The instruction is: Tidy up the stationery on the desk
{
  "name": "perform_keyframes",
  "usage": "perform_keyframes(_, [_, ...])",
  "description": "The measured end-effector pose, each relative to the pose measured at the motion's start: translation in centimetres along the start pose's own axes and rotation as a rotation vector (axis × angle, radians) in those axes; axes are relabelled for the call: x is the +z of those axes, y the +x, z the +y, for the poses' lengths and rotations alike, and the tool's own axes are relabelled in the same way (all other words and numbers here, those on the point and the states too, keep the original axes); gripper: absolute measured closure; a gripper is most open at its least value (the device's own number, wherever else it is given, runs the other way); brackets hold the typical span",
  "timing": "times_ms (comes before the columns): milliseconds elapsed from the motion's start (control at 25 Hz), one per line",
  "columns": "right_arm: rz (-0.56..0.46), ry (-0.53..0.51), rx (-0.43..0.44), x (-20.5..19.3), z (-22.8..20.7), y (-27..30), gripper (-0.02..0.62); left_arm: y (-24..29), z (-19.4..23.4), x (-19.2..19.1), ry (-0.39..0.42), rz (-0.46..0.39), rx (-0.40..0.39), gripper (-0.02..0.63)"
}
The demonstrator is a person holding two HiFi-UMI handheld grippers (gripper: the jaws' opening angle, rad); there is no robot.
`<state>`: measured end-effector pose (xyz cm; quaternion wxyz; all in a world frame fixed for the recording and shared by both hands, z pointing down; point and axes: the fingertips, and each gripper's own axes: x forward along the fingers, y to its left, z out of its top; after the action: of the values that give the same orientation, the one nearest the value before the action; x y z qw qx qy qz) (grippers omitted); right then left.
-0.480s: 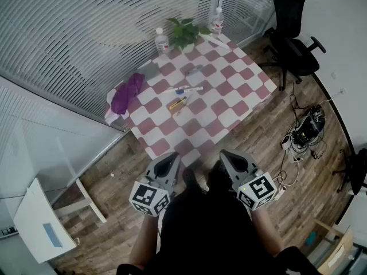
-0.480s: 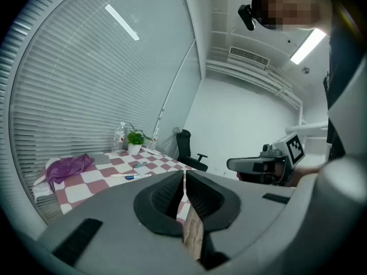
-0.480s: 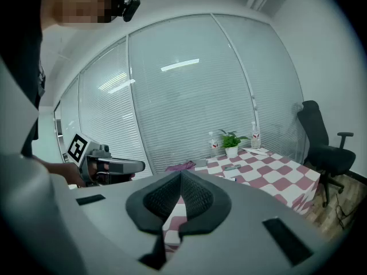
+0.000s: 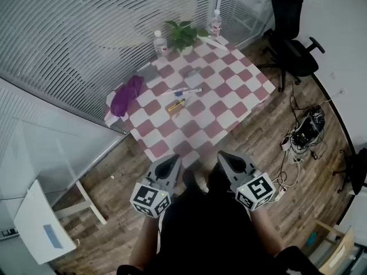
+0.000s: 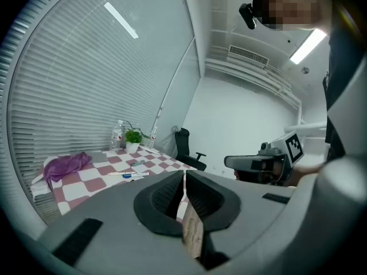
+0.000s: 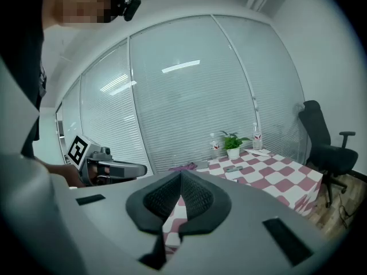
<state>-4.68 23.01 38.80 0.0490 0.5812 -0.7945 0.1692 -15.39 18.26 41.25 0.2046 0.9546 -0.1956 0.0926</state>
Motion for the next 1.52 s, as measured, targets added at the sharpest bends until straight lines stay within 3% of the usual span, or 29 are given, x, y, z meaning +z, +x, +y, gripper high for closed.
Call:
perform_keyframes(200, [-0.051, 0.095, -0.002, 0.3, -0.8, 0.3, 0.572, 0.7, 0.0, -0.4, -0.002, 0.017, -0.004, 0.568])
perform_keyframes(520, [-0.031, 0.115, -0.059, -0.6, -3.6, -0.3, 0.572, 2.4, 0.4, -0.7, -0.01, 0.036, 0.0, 0.568])
perform_keyframes(720, [-0.02, 0.097, -0.034, -0.2, -5.7, 0.1, 0.572, 4.4, 0.8, -0.2, 0.005, 0.053, 0.018, 0.568])
perform_keyframes(1240, [0.034, 0.058, 0.193, 3.4, -18.3, 2.7, 0.572, 14.4, 2.3, 1.6, -0.129, 0.03, 0.281, 0.568])
perform_keyframes(1520, [0.113, 0.007, 0.333, 4.5, -23.8, 3.7, 0.572, 18.8, 0.9, 0.1, -0.197, 0.016, 0.447, 0.568])
